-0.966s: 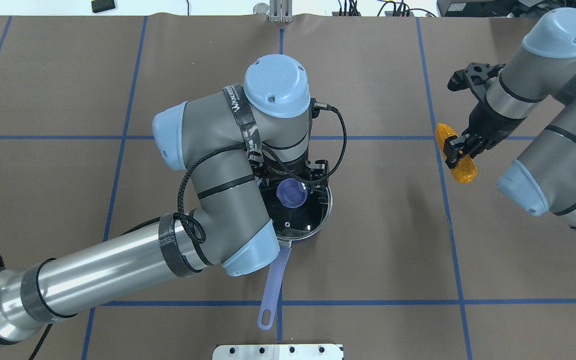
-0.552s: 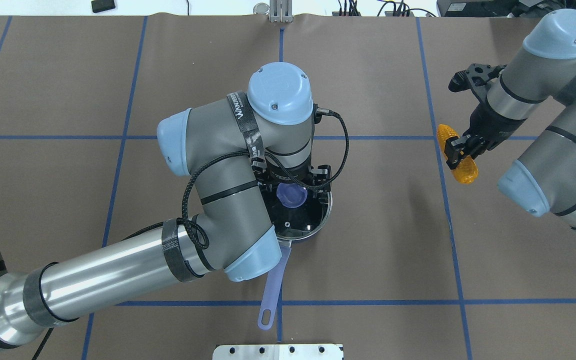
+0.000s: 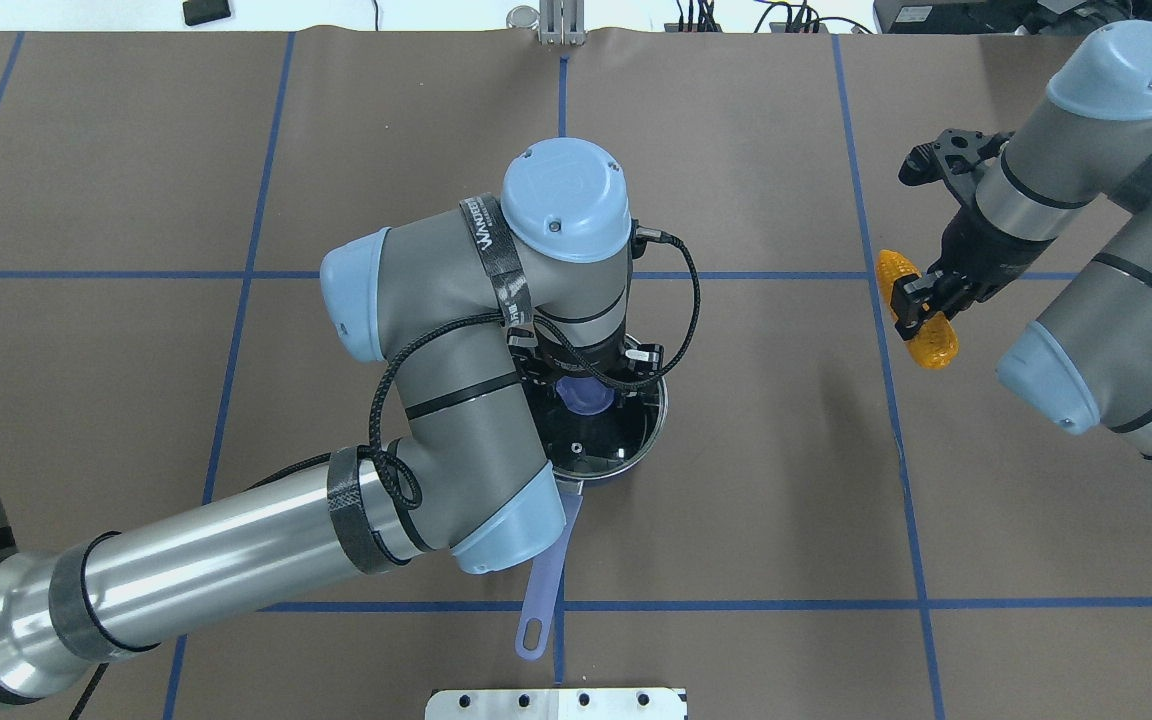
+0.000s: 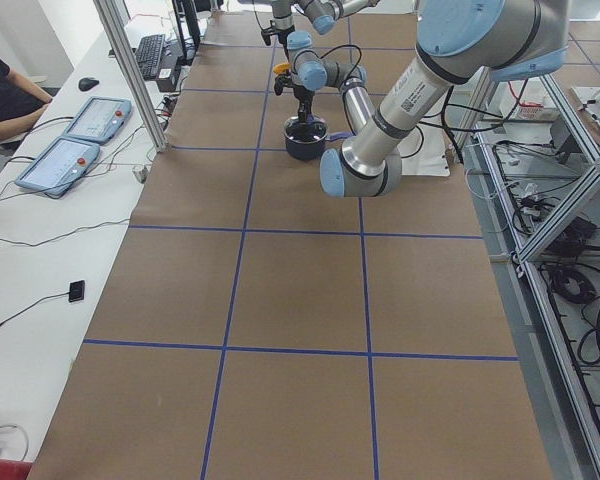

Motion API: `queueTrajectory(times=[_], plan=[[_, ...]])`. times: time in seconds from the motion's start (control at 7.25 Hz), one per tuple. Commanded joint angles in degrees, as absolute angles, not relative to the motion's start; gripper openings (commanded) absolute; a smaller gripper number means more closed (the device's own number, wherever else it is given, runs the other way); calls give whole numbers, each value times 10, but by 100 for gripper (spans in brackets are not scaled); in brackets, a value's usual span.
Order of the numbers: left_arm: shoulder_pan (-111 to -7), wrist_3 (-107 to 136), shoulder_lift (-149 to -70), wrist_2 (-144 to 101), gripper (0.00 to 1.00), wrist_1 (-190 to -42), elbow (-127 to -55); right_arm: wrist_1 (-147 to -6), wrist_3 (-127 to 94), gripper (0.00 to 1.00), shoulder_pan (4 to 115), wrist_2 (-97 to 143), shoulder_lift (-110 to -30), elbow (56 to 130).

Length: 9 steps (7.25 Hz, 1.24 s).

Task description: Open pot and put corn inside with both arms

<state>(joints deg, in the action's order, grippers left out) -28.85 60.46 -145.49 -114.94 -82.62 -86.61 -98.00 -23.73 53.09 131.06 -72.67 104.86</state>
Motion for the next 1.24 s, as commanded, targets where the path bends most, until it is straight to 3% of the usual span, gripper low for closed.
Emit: queueTrajectory(times=[0.0, 0.55, 0.83, 1.1], plan=[[-288, 604, -1455, -1150, 64, -825, -870, -979, -237, 31, 527, 1311, -718, 1049], [-335, 557, -1442, -1156, 63, -813, -909, -972, -334, 31, 440, 1310, -615, 1042], [-393, 490, -1393, -1195, 63, -802, -950, -895, -378, 31, 393, 1305, -593, 1025], [-458, 395, -1328, -1226, 63, -801, -981, -818, -433, 32, 355, 1297, -544, 962]])
